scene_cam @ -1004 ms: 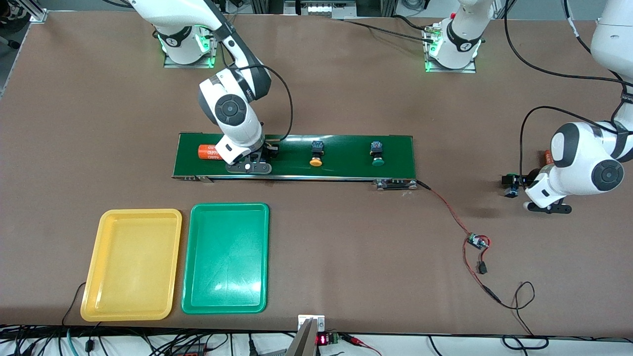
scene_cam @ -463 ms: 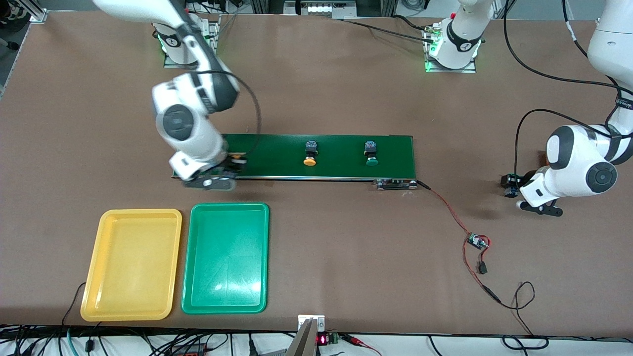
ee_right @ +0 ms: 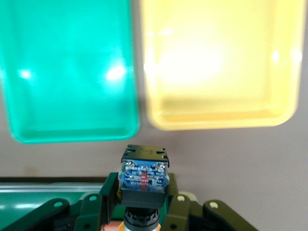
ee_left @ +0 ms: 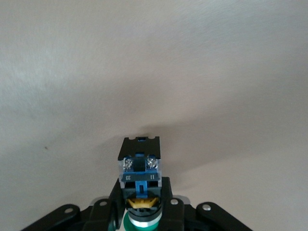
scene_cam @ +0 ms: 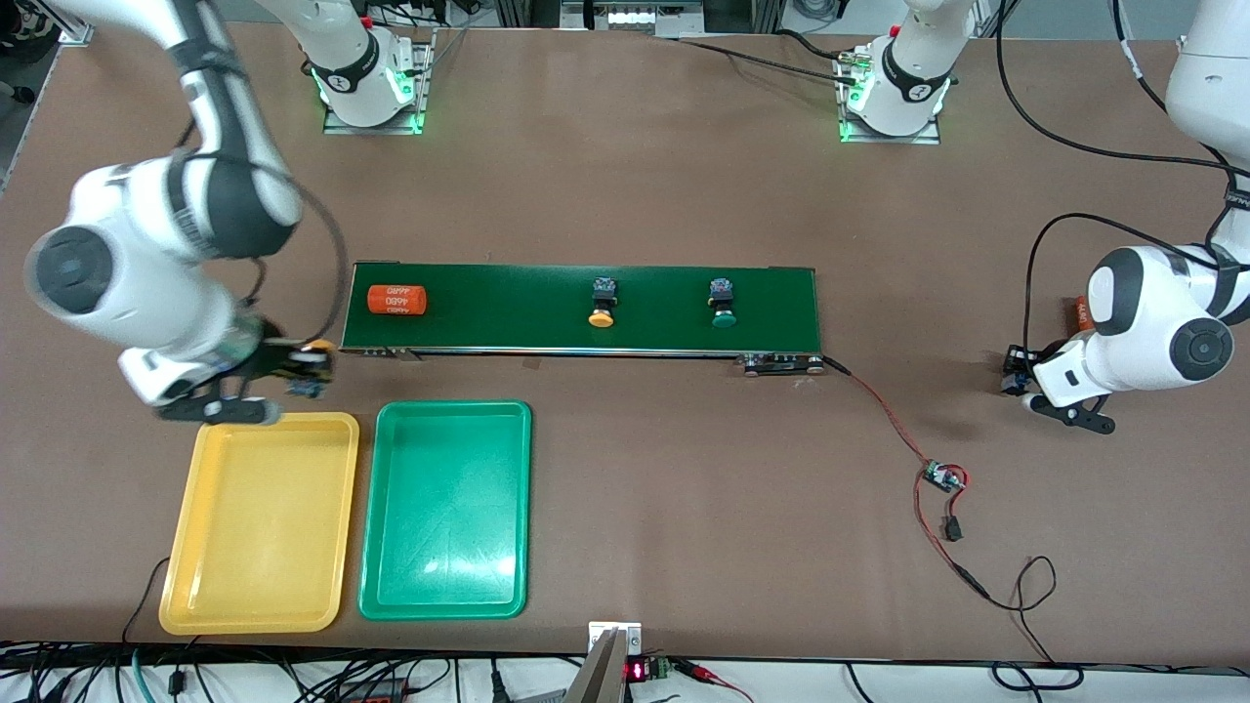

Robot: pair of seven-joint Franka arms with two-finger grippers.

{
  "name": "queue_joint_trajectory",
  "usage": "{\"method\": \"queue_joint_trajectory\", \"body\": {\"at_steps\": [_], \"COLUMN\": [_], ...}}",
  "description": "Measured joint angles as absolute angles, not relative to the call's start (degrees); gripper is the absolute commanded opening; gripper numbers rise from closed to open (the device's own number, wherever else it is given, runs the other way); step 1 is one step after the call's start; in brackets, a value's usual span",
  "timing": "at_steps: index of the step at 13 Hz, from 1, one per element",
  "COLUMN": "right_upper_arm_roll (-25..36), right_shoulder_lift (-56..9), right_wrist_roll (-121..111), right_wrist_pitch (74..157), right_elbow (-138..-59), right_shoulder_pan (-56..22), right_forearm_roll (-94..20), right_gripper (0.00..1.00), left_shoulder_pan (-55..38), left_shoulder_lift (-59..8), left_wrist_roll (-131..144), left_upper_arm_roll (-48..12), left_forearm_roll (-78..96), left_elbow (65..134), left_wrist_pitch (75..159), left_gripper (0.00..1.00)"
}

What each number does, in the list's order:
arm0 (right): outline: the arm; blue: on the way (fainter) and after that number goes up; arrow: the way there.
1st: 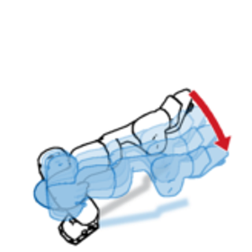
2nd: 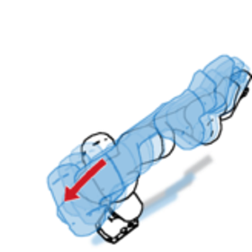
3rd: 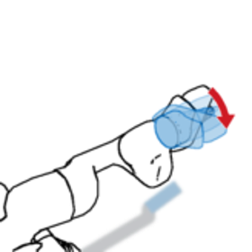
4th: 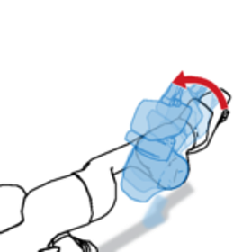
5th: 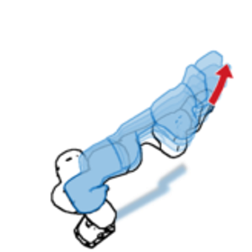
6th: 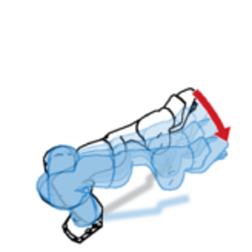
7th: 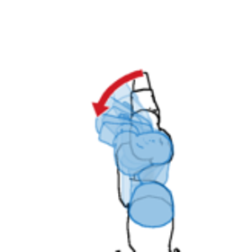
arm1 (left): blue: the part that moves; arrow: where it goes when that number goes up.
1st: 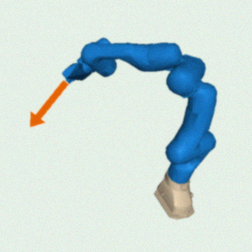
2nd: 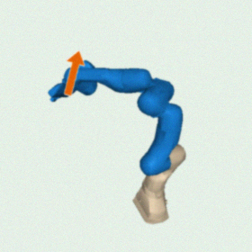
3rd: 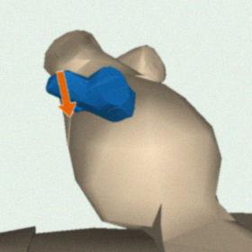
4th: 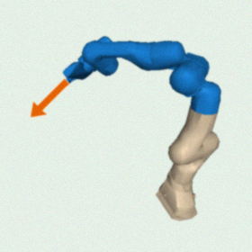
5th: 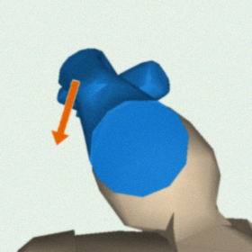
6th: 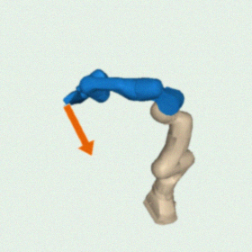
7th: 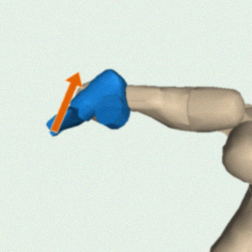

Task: Sort buttons by color to trays
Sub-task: 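Lower the button into the yellow tray while the left gripper places another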

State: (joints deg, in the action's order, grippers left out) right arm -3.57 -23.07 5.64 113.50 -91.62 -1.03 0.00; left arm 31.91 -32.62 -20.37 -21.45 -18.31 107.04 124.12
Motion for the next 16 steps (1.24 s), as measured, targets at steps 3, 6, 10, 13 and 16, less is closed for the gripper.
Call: {"method": "queue_joint_trajectory", "body": {"at_steps": [3, 6, 10, 13, 16], "right_upper_arm_roll": [-3.57, -3.54, -2.36, -1.98, -1.64], "right_shoulder_lift": [-29.57, -36.14, -44.02, -47.65, -49.61], "right_wrist_roll": [-2.76, -4.97, -5.72, -5.72, -5.71], "right_wrist_pitch": [113.96, 116.98, 126.83, 129.07, 129.28], "right_elbow": [-84.68, -77.22, -73.3, -72.73, -72.65], "right_shoulder_pan": [4.69, 5.62, 5.59, 5.58, 5.86], "right_forearm_roll": [-0.01, 0.0, 6.25, 8.0, 8.0], "right_gripper": [0.01, 0.01, 0.01, 0.19, 0.44], "left_shoulder_pan": [28.95, 21.31, 11.52, 5.55, 1.53], "left_shoulder_lift": [-28.7, -23.72, -20.13, -20.11, -20.79], "left_wrist_roll": [-20.88, -14.49, -0.24, 10.83, 17.96], "left_upper_arm_roll": [-25.41, -27.04, -27.96, -28.91, -28.97], "left_forearm_roll": [-18.0, -10.74, -1.06, 3.11, 3.5], "left_elbow": [106.8, 106.81, 108.43, 109.92, 113.02], "left_wrist_pitch": [119.54, 113.04, 110.72, 112.79, 118.89], "left_gripper": [0.0, 0.0, 0.01, 0.01, 0.02]}}
